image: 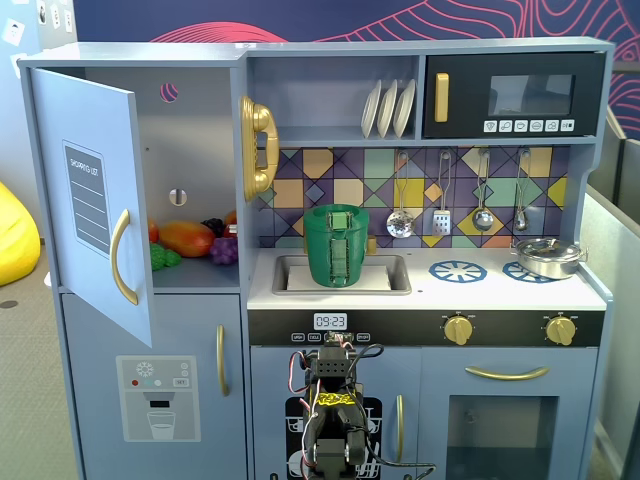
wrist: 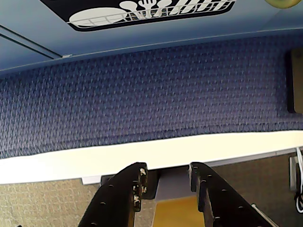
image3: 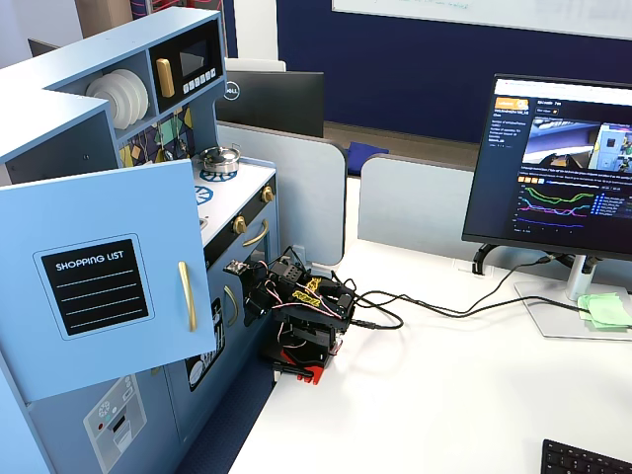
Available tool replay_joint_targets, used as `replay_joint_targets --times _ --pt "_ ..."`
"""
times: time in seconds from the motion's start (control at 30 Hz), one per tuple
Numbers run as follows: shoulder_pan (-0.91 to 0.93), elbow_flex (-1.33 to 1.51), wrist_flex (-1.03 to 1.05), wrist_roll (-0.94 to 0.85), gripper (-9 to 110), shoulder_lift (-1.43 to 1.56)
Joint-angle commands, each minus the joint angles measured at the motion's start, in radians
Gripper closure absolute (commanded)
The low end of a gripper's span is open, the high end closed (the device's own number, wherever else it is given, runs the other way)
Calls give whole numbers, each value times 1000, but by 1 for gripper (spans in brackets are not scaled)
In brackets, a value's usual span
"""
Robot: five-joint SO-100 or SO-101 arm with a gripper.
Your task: Take off the lid from the green recipient and place it on the counter
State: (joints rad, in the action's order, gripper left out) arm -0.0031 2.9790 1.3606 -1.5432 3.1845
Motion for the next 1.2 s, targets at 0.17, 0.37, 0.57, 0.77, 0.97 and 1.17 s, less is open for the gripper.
replay_joint_targets --times 0.17,0.37,0.57,0.77,0.97,1.17 --pt "167 18 172 25 101 -6" --pt "192 17 149 -23 101 -6" --pt "212 -282 -130 2 101 -124" --pt "156 -811 -379 -141 101 -368" --pt "80 -991 -721 -118 74 -482" --pt "58 -1020 -957 -138 63 -575"
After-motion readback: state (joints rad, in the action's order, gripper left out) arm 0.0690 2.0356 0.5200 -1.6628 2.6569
